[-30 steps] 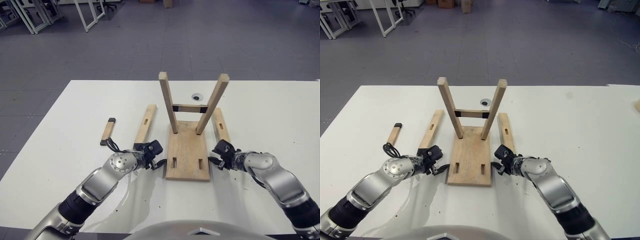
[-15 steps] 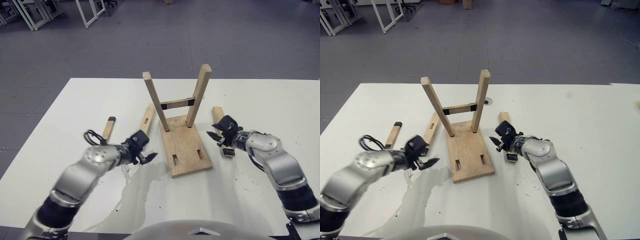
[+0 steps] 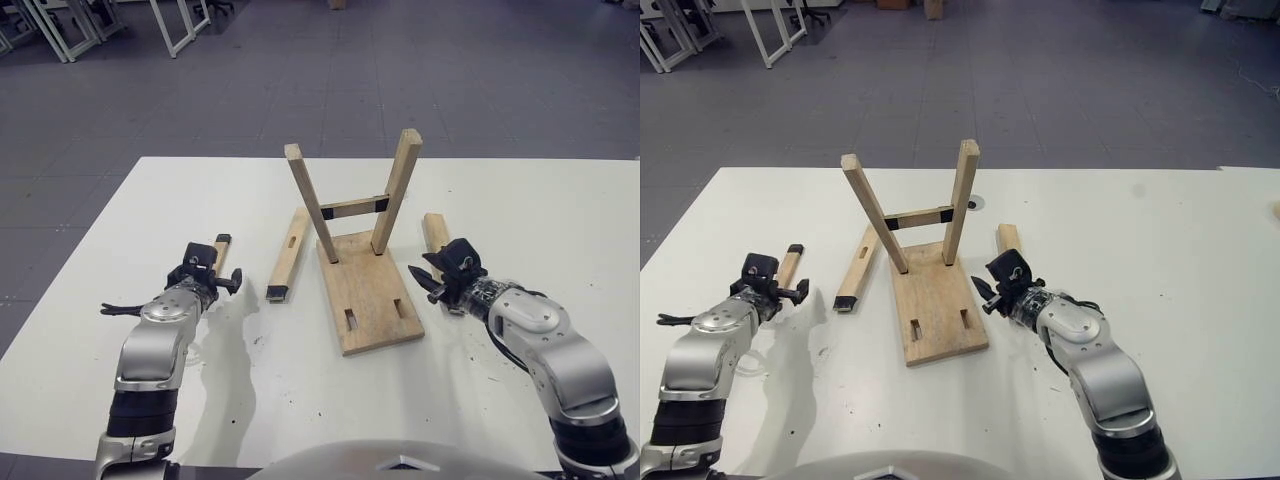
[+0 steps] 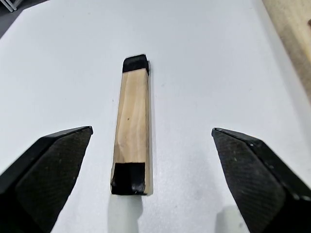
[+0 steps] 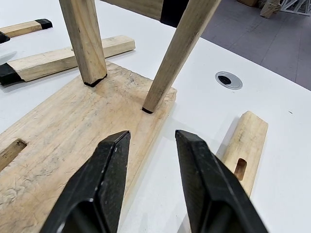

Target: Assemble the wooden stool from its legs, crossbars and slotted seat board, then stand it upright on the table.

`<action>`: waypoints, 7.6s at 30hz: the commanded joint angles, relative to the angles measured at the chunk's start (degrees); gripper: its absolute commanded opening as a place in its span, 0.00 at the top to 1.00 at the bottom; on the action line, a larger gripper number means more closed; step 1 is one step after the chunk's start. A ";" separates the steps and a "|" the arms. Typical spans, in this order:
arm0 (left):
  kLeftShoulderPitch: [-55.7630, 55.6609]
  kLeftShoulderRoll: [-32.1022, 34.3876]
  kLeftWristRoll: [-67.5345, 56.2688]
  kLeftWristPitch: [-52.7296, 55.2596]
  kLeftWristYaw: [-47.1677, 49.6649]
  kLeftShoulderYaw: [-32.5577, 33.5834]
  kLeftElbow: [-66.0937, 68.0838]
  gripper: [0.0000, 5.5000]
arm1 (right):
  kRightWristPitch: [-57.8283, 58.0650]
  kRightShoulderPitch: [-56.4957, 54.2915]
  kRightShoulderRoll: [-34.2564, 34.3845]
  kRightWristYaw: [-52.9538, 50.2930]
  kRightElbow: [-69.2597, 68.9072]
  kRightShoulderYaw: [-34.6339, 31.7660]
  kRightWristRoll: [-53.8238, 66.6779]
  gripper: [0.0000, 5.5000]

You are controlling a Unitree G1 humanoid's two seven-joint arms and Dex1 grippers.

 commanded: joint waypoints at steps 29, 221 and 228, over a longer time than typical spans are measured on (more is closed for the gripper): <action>8.80 -11.38 -14.84 -15.92 -10.42 6.78 11.80 0.76 | 2.98 -6.20 1.67 -1.73 1.46 -2.68 2.99 0.69; -3.42 -14.17 -15.44 0.24 1.13 -10.48 -22.74 0.33 | -13.24 -30.91 12.61 -22.84 29.74 -19.79 5.24 0.56; -4.49 -14.62 -15.20 -0.30 1.15 -10.58 -21.65 0.33 | -13.08 -22.30 13.99 -21.90 40.20 -18.25 3.82 0.56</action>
